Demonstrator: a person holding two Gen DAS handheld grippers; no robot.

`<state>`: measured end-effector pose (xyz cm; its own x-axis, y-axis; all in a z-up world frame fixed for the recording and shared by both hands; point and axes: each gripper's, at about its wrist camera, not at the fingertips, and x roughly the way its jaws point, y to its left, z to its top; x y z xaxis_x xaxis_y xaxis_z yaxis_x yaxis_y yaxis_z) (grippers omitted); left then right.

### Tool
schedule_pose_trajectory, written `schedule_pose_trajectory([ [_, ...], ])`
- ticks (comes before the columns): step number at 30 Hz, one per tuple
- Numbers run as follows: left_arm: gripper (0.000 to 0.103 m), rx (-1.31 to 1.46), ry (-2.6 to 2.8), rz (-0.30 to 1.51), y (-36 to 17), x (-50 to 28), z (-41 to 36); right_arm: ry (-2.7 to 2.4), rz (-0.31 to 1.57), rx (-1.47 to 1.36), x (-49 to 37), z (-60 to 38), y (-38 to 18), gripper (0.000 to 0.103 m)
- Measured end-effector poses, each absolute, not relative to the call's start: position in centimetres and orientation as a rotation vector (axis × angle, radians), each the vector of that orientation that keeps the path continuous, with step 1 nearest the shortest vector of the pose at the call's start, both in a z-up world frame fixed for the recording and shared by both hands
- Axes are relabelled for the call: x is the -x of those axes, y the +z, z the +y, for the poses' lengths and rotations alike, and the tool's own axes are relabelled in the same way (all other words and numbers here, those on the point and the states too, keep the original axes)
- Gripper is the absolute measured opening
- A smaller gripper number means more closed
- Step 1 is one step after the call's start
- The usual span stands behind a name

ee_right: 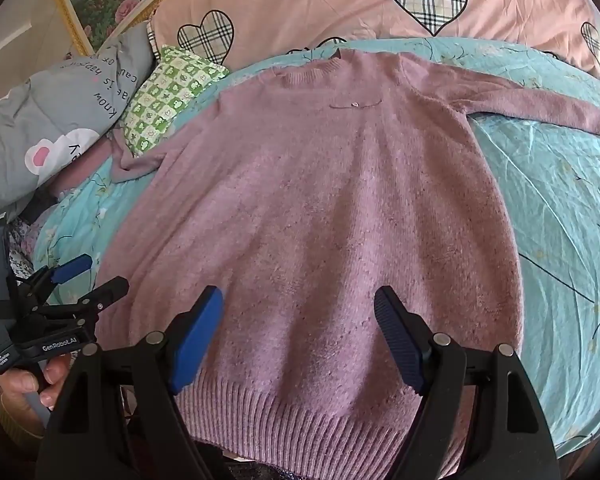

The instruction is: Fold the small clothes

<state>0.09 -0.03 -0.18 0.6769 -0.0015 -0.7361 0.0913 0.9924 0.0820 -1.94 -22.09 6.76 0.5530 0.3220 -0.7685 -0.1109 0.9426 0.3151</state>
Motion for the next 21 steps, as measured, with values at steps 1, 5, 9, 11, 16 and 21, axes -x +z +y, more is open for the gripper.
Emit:
schedule_pose_trajectory([
  [1,0.096,-0.114,-0.053,0.825,0.12,0.37,0.26,0.259,0.952,-0.241,1.93,-22.1,6.84,0.079],
  [5,0.096,-0.112,-0.052,0.827,0.03,0.27,0.24,0.258,0.953,-0.242,1.85,-22.17,7.08,0.079],
  [9,0.096,-0.108,-0.05,0.825,-0.01,0.07,0.24,0.265,0.942,-0.254,1.95,-21.88,6.9,0.079],
  [11,0.096,-0.105,-0.049,0.825,0.01,-0.01,0.16,0.263,0.942,-0.246,1.87,-21.86,6.9,0.079],
  [16,0.096,-0.093,-0.054,0.804,0.01,0.01,0.22,0.256,0.953,-0.233,1.67,-22.1,6.92,0.079],
  [21,0.096,-0.1,-0.052,0.816,-0.09,0.05,0.14,0.258,0.953,-0.234,1.83,-21.93,6.88,0.079],
])
